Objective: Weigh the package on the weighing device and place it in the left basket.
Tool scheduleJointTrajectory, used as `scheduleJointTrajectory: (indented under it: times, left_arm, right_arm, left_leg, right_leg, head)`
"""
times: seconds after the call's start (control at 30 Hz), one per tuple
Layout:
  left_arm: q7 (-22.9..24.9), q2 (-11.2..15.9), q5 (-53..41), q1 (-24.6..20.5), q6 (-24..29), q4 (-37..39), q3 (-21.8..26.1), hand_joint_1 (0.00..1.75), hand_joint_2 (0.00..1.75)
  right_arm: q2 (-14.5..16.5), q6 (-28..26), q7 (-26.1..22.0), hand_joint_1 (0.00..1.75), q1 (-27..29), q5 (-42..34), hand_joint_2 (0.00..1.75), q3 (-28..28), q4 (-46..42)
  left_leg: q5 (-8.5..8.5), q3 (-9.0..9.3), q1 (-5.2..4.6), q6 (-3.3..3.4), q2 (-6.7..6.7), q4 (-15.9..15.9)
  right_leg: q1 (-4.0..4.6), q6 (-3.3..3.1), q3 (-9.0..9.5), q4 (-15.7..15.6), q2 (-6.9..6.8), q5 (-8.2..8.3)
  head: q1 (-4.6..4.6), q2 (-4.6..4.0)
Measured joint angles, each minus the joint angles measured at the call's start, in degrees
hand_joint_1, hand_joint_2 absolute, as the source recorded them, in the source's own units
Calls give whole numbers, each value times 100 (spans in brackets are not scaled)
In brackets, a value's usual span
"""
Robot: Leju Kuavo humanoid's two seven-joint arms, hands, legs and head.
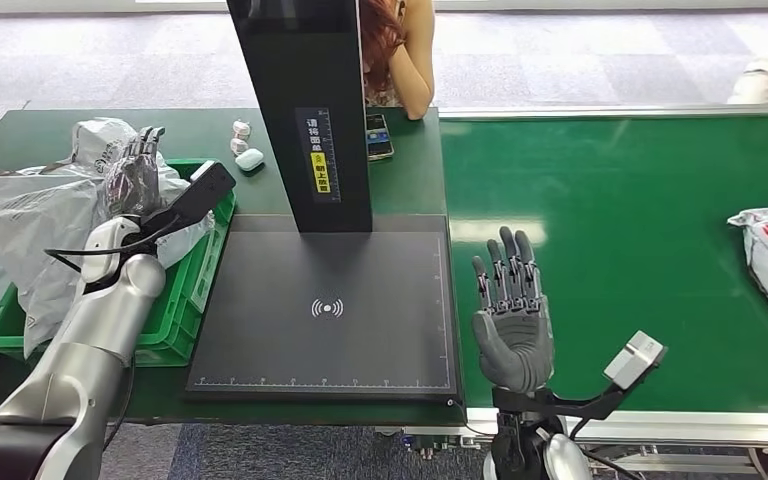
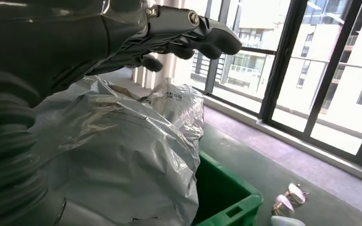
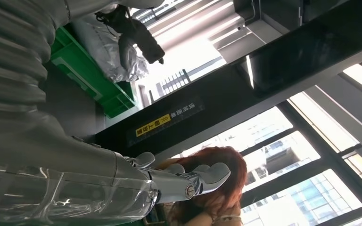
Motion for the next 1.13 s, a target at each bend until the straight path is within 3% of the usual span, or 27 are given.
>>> scheduleJointTrajectory:
  times: [0.2, 0.37, 0.43, 0.5, 0.63, 0.83, 1.13]
  left_arm:
    - [-421, -1, 1333, 864, 206, -1582, -52, 0, 175]
    - [-1716, -117, 3193, 2288, 1081, -3436, -56, 0, 175]
    - [-1934, -237, 3794, 3010, 852, -4160, -184, 0, 175]
    - [-1863, -349, 4122, 3636, 425, -4644, -458, 0, 175]
    - [-1601, -573, 4621, 4464, -180, -4939, -1026, 0, 175]
    - [-1330, -803, 5237, 5113, -471, -4840, -1612, 0, 175]
    - [-1294, -1000, 5055, 5217, -452, -4778, -1852, 0, 175]
  right_arm:
    - [0, -138, -51, 0, 90, 38, 175, -52, -6]
    - [0, -400, 3, 0, 210, 532, 175, -74, -43]
    - [-8, -443, 114, 0, 247, 961, 175, -53, 7]
    - [-23, -424, 214, 0, 264, 1366, 175, 2, 126]
    - [-41, -540, 373, 0, 276, 2099, 175, 134, 476]
    - [-61, -672, 738, 0, 338, 2759, 175, 304, 961]
    - [-99, -620, 853, 0, 403, 3059, 175, 414, 1282]
  left_leg:
    - [-2, -1, 0, -1, 3, -2]
    - [-25, 9, -2, -11, 25, -4]
    - [-35, 11, -2, -9, 28, -4]
    - [-42, 9, -2, -5, 23, -3]
    - [-47, 8, -2, -3, 23, -2]
    - [-50, 8, 0, 0, 22, -2]
    - [-49, 9, 1, 0, 21, -3]
  right_leg:
    - [0, 0, 0, 0, 3, -1]
    - [-2, 0, 0, -4, 28, -14]
    - [-2, 3, 3, -7, 31, -26]
    - [-2, 7, 5, -9, 25, -34]
    - [-2, 7, 7, -11, 25, -35]
    - [-1, 6, 5, -11, 23, -36]
    - [0, 5, 7, -10, 23, -36]
  head:
    - [1, 0]
    - [-1, 0]
    - [-1, 0]
    - [1, 0]
    - [1, 0]
    - [0, 0]
    - [1, 0]
